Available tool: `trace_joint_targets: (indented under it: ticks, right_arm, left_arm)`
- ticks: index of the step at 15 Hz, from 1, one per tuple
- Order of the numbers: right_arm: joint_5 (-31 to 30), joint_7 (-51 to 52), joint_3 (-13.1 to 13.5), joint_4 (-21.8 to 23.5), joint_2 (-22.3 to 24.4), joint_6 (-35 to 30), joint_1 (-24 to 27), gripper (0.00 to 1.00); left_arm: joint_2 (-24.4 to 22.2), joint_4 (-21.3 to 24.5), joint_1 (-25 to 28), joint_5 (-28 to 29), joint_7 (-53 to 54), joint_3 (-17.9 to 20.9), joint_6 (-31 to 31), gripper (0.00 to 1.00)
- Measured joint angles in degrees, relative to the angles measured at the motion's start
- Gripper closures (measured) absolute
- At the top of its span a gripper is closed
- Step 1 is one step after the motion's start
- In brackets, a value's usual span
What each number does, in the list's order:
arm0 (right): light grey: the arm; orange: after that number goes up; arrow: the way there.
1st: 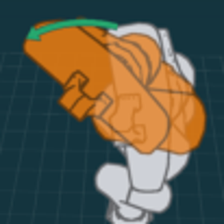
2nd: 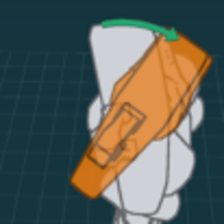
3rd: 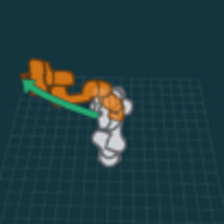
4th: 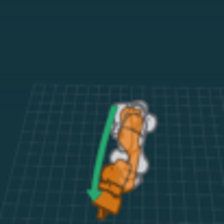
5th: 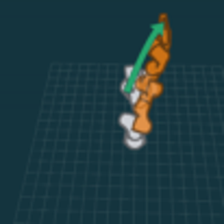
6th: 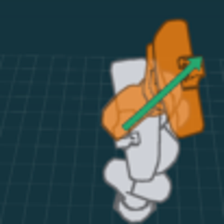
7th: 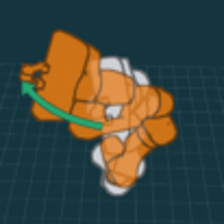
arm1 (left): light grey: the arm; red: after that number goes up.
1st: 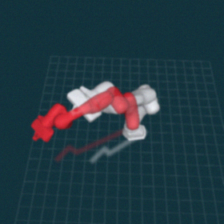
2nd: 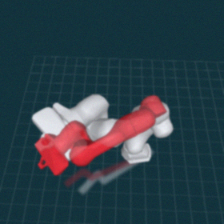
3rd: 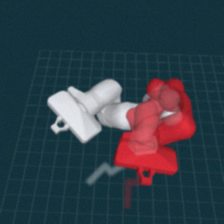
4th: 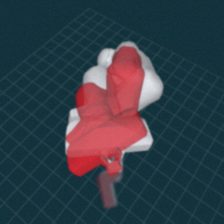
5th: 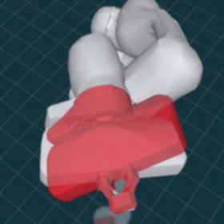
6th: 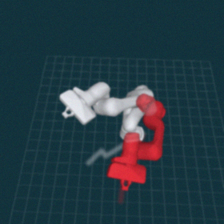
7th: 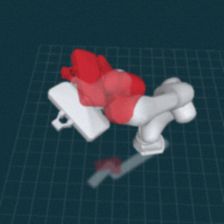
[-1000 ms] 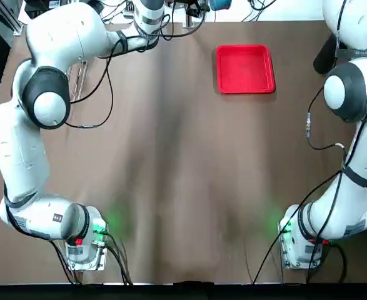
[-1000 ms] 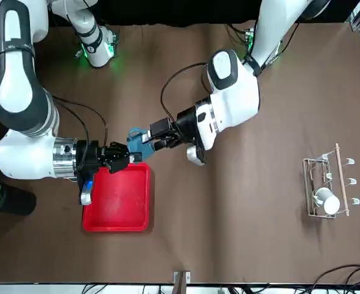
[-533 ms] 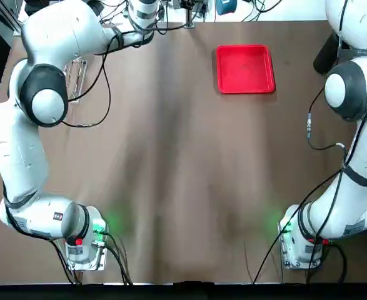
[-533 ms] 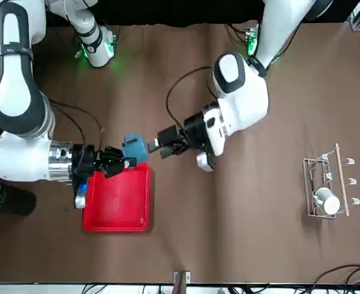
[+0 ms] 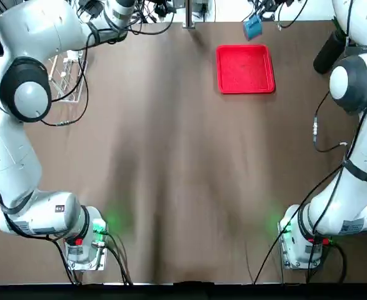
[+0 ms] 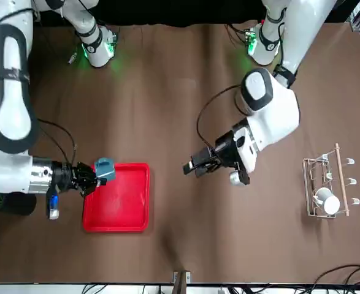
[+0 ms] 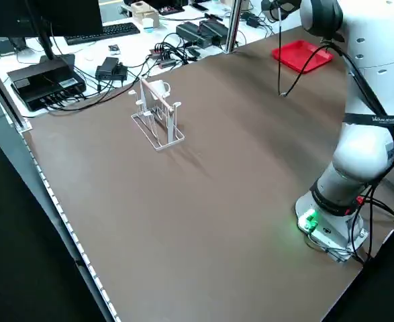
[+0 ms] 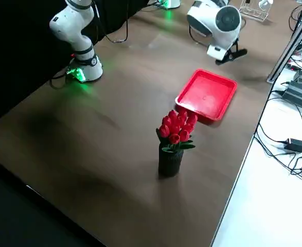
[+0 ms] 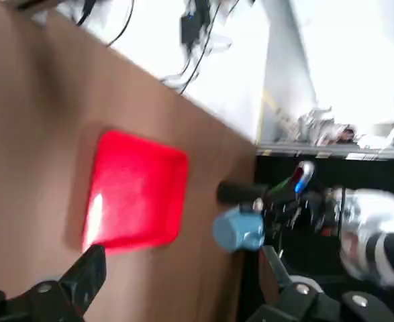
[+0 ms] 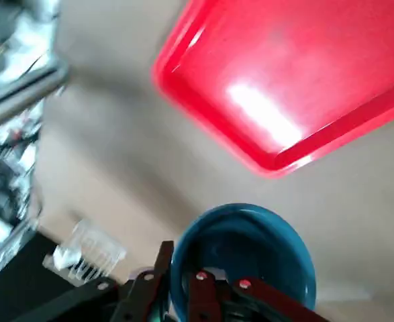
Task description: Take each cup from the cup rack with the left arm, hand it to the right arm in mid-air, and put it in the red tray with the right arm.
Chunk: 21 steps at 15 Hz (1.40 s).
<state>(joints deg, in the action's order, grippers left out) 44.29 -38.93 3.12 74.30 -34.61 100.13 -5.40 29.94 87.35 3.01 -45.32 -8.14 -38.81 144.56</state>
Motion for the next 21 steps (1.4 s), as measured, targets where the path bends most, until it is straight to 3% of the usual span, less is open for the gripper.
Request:
trace_joint_targets:
  ticks: [4, 7, 14, 19, 21]
  right_arm:
    - [-6.55, -13.59, -0.18, 0.28, -4.06, 8.52, -0.32, 0.88]
    - [-14.10, -22.78, -0.29, 0.62, -7.29, 13.24, -0.65, 0.88]
    - [-29.65, -25.97, -0.42, 0.74, -13.09, 16.33, -1.19, 0.88]
    - [-32.27, -31.14, -0.43, 0.72, -13.92, 20.11, -2.19, 0.89]
    - [-34.56, -32.02, -0.39, 0.65, -13.92, 20.18, -2.18, 0.85]
  left_arm:
    - [-0.37, 0.37, 6.38, 10.90, -0.33, 0.04, -16.03, 0.00]
    - [-0.47, 0.37, 10.17, 20.27, -0.47, 0.03, -21.92, 0.00]
    - [-1.09, -0.46, 16.02, 42.15, 1.79, 0.03, -26.56, 0.00]
    - [-1.35, -1.11, 21.33, 46.51, 14.16, 0.14, -27.15, 0.00]
    - [-1.24, -1.32, 24.63, 50.47, 22.08, 0.28, -27.25, 0.00]
